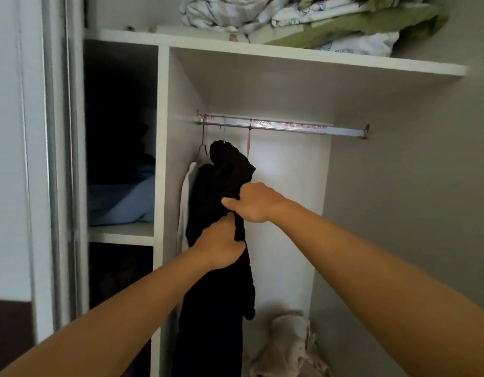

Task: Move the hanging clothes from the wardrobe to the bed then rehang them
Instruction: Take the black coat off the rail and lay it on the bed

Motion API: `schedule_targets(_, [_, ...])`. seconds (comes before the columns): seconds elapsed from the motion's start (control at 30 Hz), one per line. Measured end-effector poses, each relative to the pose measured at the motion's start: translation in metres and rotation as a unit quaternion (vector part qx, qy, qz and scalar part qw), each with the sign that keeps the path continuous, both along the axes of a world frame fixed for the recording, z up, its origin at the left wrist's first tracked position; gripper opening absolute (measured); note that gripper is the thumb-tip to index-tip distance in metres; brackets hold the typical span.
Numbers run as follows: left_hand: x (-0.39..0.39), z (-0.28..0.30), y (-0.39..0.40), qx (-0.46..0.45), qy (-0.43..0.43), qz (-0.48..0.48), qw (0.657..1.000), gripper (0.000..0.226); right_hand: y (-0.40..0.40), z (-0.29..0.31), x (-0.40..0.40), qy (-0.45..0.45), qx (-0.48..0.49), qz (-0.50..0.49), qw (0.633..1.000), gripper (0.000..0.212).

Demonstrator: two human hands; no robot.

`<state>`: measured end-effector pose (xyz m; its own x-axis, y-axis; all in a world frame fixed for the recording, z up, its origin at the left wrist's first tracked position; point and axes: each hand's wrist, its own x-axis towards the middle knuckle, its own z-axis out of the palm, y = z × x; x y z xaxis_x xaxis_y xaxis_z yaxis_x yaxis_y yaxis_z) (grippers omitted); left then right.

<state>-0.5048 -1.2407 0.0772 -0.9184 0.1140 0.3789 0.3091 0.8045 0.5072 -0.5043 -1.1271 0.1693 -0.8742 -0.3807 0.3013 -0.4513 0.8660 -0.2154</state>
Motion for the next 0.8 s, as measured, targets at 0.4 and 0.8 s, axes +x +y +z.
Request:
schedule_targets(0.4, [-0.022,0.007,-0.005,-0.095,-0.030,-0.148,0.984,0.050,-0.021,-0.012,-0.073,0.050,-0.041,-0.099,0.993,0.037])
schedule_targets(0.8, [-0.010,0.027,-0.037,0.057,0.120,-0.104,0.986,0.014,-0.007,-0.013,-0.077,0.219,-0.131,-0.140,0.957,0.019])
